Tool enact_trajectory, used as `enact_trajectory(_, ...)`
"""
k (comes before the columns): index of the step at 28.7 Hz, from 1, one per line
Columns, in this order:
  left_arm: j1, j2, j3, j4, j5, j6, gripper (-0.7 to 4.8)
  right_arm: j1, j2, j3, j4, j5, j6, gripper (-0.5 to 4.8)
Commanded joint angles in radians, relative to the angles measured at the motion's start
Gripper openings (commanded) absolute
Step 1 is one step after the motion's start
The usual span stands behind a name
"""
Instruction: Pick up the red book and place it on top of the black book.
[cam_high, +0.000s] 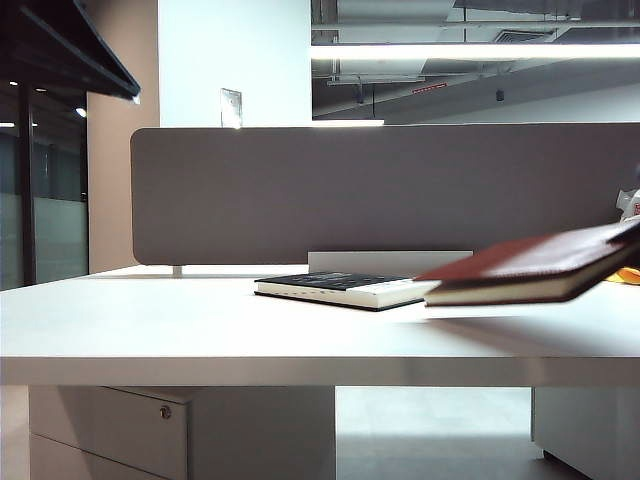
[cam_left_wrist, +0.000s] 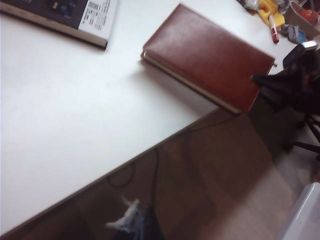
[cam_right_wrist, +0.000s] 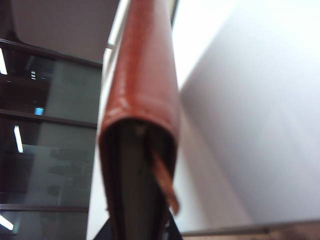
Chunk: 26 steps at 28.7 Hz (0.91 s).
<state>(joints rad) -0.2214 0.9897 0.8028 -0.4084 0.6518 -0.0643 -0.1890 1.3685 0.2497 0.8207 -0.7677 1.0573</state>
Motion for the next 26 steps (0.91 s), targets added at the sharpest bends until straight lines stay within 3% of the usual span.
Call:
enact_trajectory(1,0.000,0.017,0.006,0.042,0.021,-0.014,-0.05,0.002,-0.008,0.008,0.146,-0.019,0.047,-0.02)
enact_trajectory(6,0.000,0.035,0.006,0.140,0.051,-0.081,-0.05,0.017,-0.008,0.015,0.193,-0.019,0.080,-0.02)
enact_trajectory(11,0.000,0.117,0.007,0.251,0.102,-0.177,-0.04,0.104,-0.008,0.082,0.193,-0.011,0.097,-0.02)
enact_trajectory(19,0.000,0.166,0.036,0.271,0.067,-0.171,-0.05,0.177,0.019,0.202,0.106,0.041,0.114,-0.02)
enact_trajectory(26,-0.006,0.206,0.189,0.110,-0.077,-0.025,-0.05,0.220,0.079,0.296,0.036,0.042,0.120,-0.02)
